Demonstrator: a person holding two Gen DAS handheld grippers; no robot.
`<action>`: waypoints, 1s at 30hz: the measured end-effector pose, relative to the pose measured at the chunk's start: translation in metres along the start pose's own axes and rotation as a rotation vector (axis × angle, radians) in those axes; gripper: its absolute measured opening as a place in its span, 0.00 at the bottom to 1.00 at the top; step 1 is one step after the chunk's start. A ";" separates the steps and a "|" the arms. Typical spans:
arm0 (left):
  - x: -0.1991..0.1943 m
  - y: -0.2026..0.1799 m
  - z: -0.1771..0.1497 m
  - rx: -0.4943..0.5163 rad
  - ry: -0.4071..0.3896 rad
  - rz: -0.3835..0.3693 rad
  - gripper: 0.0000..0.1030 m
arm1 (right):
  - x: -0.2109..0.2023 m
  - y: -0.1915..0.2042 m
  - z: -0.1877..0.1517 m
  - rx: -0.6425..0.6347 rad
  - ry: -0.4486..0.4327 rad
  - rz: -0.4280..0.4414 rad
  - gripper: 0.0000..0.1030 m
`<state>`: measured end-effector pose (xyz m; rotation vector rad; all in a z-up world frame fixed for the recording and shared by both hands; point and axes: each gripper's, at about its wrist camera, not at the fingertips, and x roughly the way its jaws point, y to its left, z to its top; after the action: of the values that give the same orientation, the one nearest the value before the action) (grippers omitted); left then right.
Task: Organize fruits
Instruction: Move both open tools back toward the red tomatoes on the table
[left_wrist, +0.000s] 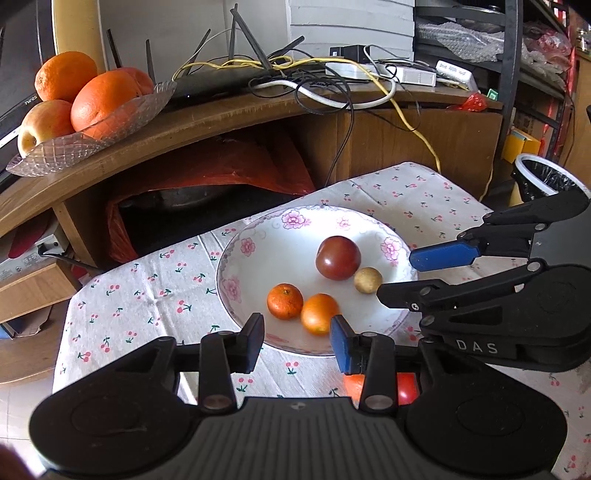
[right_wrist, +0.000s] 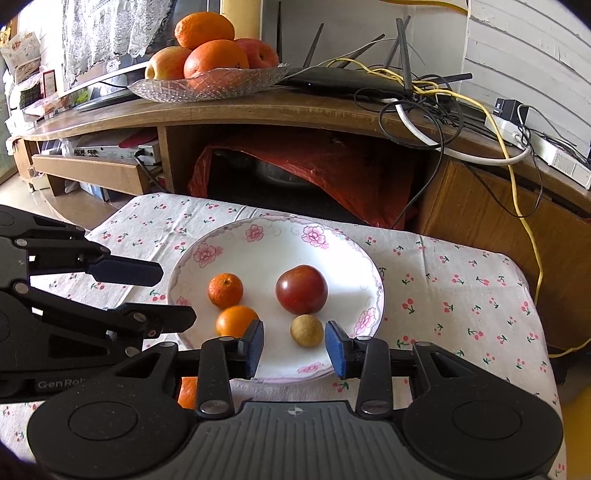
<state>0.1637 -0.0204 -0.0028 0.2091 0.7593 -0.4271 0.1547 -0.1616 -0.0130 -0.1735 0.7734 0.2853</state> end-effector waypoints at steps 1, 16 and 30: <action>-0.002 -0.001 0.000 0.000 -0.002 -0.005 0.46 | -0.002 0.001 -0.001 -0.003 0.000 -0.001 0.31; -0.033 -0.013 -0.014 0.035 -0.010 -0.071 0.47 | -0.040 0.018 -0.018 -0.003 0.032 -0.034 0.31; -0.033 -0.024 -0.056 0.094 0.126 -0.118 0.48 | -0.050 0.024 -0.031 0.006 0.053 -0.012 0.34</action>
<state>0.0969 -0.0131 -0.0205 0.2827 0.8791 -0.5659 0.0924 -0.1560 -0.0004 -0.1811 0.8253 0.2679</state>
